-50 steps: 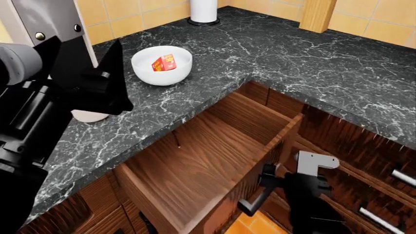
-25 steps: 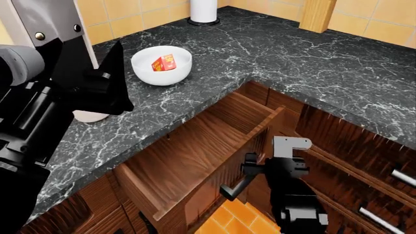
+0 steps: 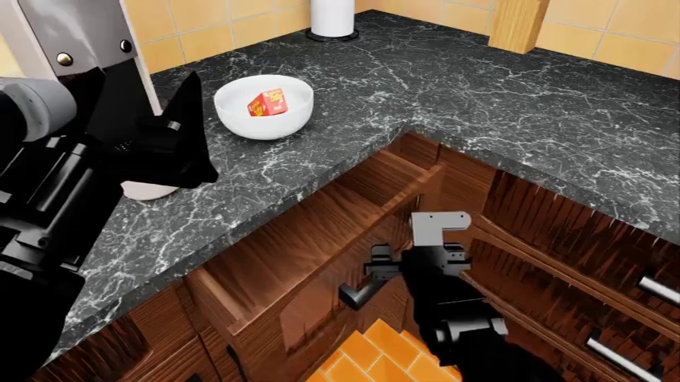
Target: Place the bar in the bowl and close the drawer.
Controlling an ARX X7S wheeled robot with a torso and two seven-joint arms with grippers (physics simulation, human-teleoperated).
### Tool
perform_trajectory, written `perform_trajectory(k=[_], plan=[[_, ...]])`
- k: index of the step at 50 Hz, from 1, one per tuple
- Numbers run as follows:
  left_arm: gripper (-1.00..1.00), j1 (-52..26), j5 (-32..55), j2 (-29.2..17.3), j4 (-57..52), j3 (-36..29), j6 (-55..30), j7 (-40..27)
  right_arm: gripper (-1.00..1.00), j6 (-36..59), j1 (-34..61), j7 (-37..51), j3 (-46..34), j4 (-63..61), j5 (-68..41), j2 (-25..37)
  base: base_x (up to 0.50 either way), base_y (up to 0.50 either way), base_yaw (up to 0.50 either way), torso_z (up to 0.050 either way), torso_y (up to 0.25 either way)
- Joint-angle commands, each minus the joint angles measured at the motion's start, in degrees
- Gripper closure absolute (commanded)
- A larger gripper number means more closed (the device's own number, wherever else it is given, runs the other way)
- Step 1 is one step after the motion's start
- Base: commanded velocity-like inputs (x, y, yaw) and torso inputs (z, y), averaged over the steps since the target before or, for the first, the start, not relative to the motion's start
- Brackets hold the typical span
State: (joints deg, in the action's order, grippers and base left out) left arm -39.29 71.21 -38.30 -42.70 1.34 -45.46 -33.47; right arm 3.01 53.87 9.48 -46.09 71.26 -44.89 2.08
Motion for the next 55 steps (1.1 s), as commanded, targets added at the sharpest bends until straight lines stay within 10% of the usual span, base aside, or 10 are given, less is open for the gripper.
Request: perform_trajectory(k=[1,21,31,55], plan=[[-1.0,0.52,-0.4,0.01,0.51,-0.06,0.44,0.42,-1.0,-3.28,1.83,-0.87,-25.11,0.98,-26.04,-2.07,0.0,0.0,0.0,0.0,0.0],[-1.0,2.02,-0.35,-0.37,0.81,0.79,1.2,-0.02,-1.0,-8.01,5.59,-0.02,-41.37,-1.44,-40.36,-2.03,0.0,0.0,0.0,0.0,0.0],[-1.0,1.23,-0.11,0.28,1.57,-0.36,-0.38,-4.18,-1.0,-10.97,6.31,22.99,-41.61,-48.95,-37.59,25.95,0.0,0.0,0.0,0.0,0.0],[-1.0,-5.97,1.57,6.15,7.58,-9.99,-4.65,-2.67,-1.0,-14.88,10.07,50.23,-37.4,-100.75,-29.26,68.45,0.0,0.0,0.0,0.0,0.0]])
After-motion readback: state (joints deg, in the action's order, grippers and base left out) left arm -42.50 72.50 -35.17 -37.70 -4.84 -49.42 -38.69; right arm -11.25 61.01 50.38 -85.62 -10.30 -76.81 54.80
